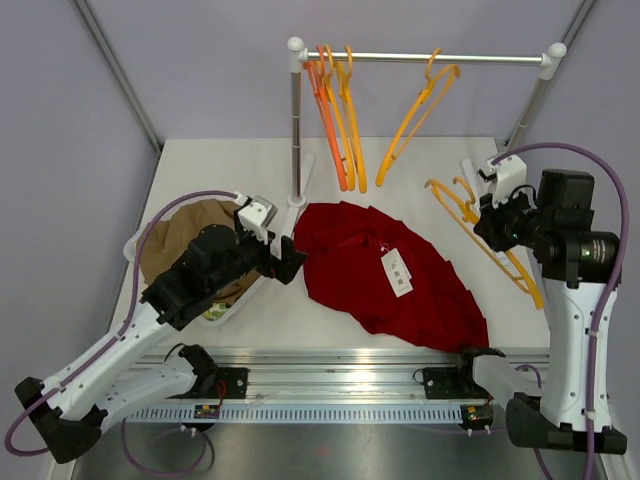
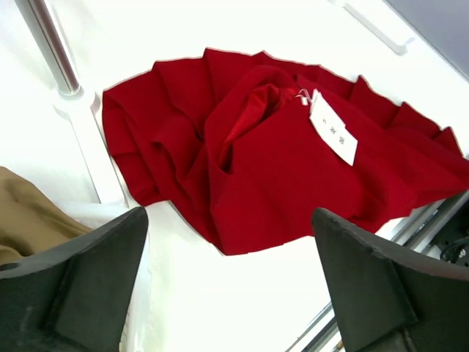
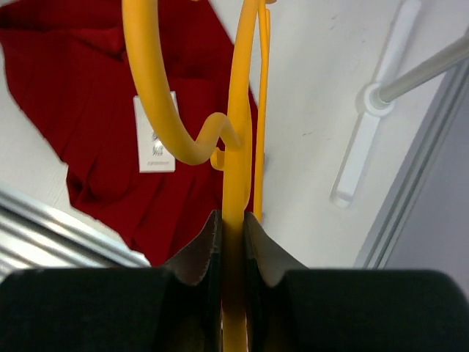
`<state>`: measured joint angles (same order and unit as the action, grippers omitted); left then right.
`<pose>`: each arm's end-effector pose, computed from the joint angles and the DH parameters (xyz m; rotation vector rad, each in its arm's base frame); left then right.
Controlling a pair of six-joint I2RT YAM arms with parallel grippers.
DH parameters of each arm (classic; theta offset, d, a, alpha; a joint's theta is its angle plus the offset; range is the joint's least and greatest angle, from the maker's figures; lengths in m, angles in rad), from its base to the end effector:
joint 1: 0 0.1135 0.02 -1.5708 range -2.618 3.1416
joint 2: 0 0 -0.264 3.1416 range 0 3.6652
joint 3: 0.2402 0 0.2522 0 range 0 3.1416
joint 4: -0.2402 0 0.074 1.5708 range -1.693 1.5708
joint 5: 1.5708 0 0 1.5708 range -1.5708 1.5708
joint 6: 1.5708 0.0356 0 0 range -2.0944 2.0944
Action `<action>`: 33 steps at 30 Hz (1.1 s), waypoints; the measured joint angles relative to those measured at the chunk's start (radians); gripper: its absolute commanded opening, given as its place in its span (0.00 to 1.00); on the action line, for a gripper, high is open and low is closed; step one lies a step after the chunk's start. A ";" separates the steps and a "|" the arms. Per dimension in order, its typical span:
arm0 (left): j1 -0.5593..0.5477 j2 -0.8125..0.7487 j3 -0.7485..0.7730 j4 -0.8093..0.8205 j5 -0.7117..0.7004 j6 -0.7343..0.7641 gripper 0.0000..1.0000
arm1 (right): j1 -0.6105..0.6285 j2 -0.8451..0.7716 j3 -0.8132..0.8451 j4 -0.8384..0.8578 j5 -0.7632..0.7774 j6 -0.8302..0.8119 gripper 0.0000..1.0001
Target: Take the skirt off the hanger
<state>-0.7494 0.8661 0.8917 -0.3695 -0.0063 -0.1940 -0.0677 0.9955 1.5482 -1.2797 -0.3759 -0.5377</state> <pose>0.1433 -0.1330 0.3439 0.5346 1.8914 -0.6233 0.1340 0.0040 0.4435 -0.7048 2.1256 0.1065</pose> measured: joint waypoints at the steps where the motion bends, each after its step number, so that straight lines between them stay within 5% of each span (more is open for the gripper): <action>1: 0.000 -0.027 -0.011 0.001 0.006 0.005 0.99 | 0.000 0.016 0.000 0.030 0.025 0.030 0.00; 6: 0.000 -0.193 -0.064 0.021 0.023 0.022 0.99 | -0.003 0.134 0.070 0.175 0.150 0.175 0.00; 13: 0.000 -0.292 -0.101 0.031 0.021 0.005 0.99 | -0.004 0.394 0.383 0.309 0.278 0.331 0.00; 23: 0.000 -0.348 -0.149 0.047 -0.026 -0.047 0.99 | -0.004 0.613 0.690 0.336 0.277 0.450 0.00; 33: 0.000 -0.297 -0.166 0.078 0.038 -0.067 0.99 | 0.003 0.735 0.747 0.346 0.246 0.499 0.00</action>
<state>-0.7494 0.5690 0.7261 -0.2913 0.0319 -0.2611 -0.0650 1.7309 2.2955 -0.9340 -0.1295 -0.0387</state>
